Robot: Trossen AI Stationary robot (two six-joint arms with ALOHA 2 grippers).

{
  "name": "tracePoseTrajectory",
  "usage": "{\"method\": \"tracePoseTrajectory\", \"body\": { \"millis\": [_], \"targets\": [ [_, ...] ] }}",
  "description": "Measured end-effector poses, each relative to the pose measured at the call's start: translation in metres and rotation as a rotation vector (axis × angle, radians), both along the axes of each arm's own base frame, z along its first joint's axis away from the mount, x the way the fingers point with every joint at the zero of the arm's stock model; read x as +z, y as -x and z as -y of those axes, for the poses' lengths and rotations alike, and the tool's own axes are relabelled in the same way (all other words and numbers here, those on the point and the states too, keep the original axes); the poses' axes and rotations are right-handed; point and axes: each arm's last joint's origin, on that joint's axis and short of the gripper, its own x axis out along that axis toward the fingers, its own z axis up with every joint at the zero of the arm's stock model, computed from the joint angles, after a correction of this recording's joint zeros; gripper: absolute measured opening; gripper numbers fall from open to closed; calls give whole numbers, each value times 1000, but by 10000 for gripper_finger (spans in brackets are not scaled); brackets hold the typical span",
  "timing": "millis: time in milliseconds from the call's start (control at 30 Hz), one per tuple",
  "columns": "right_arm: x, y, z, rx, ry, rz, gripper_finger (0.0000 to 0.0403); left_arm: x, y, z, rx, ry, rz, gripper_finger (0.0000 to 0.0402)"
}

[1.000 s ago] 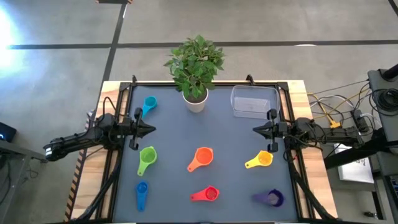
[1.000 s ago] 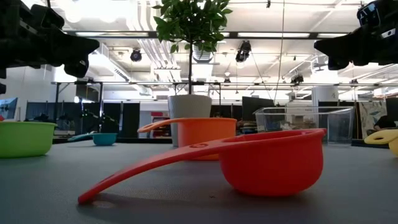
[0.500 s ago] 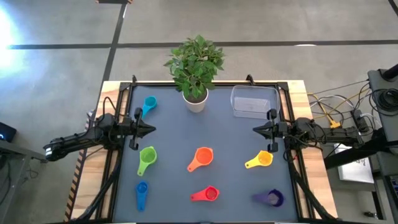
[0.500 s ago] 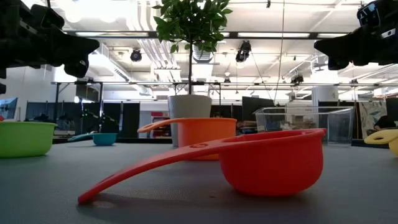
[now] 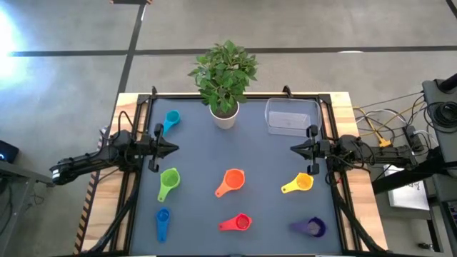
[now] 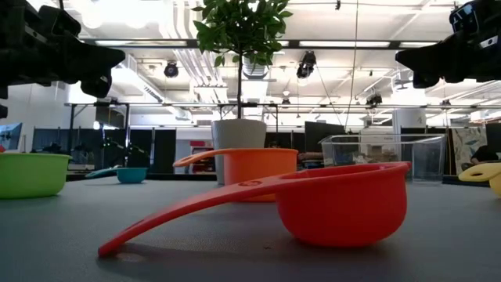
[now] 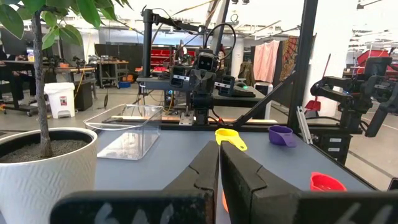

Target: Nest measuring cups in basket

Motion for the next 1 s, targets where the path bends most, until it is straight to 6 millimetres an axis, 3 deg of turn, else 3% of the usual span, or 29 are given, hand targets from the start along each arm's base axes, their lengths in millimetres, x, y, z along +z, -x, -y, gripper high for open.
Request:
{"method": "tracePoseTrajectory", "body": {
  "millis": [133, 333, 533, 700, 833, 1000],
  "targets": [
    [0, 0, 0, 0, 0, 0, 9, 5, 1, 0, 2, -28, 55, 0],
    [0, 0, 0, 0, 0, 0, 9, 14, 3, 1, -42, 188, 137, 0],
    [0, 0, 0, 0, 0, -1, 9, 15, 2, -2, 36, 236, 144, 0],
    [0, 0, 0, 0, 0, 0, 9, 36, 6, -5, 205, 301, -85, 0],
    [0, 0, 0, 0, 0, -1, 9, 65, 11, -7, 367, 341, -303, 0],
    [0, 0, 0, 0, 0, 0, 9, 85, 1, -11, 465, 469, -554, 0]
  ]
}}
